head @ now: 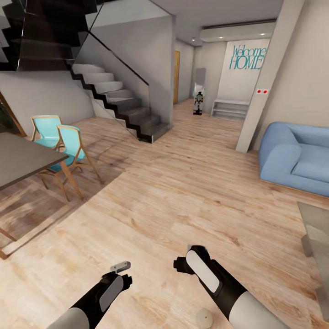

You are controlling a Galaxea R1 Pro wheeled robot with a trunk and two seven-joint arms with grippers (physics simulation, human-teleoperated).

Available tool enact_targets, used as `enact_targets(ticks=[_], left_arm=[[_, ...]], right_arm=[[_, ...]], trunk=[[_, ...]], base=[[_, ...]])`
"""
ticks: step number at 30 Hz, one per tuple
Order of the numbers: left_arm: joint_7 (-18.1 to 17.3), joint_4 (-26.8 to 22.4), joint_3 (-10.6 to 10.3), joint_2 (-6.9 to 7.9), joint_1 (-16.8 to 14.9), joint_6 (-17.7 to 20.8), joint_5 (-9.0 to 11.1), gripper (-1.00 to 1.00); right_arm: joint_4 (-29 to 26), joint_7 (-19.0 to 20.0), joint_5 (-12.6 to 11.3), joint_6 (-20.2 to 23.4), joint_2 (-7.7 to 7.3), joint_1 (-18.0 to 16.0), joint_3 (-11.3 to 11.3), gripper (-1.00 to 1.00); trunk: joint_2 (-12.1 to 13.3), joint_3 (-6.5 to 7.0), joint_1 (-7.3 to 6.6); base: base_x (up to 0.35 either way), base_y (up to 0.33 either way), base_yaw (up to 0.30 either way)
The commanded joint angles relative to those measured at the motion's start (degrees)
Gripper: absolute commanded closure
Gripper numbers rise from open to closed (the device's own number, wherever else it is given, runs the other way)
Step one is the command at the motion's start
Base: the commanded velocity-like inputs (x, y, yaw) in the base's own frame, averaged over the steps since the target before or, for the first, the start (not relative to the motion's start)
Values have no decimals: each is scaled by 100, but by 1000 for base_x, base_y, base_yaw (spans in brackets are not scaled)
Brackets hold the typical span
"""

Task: Place each of the two pumpkins and all three candles from the living room inside a cabinet in the living room (use any cabinet), then make sure every cabinet is closed, and position the cauldron so it is next to a table in the living room.

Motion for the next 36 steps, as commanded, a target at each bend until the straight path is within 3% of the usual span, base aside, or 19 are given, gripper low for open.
enact_targets(ticks=[1, 17, 36], left_arm=[[49, -10, -35, 2, -5, 12, 47, -100], [49, -10, -35, 16, -7, 12, 44, -100], [49, -10, -35, 4, -6, 12, 44, -100]], right_arm=[[-6, -55, -49, 5, -2, -6, 12, -100], [-5, -55, -46, 5, 2, -6, 12, -100], [-6, -55, -45, -3, -1, -6, 12, -100]], trunk=[[-5, -6, 3], [-5, -6, 3], [-5, -6, 3]], base=[[258, -33, 0], [245, -66, 0], [48, 21, 0]])
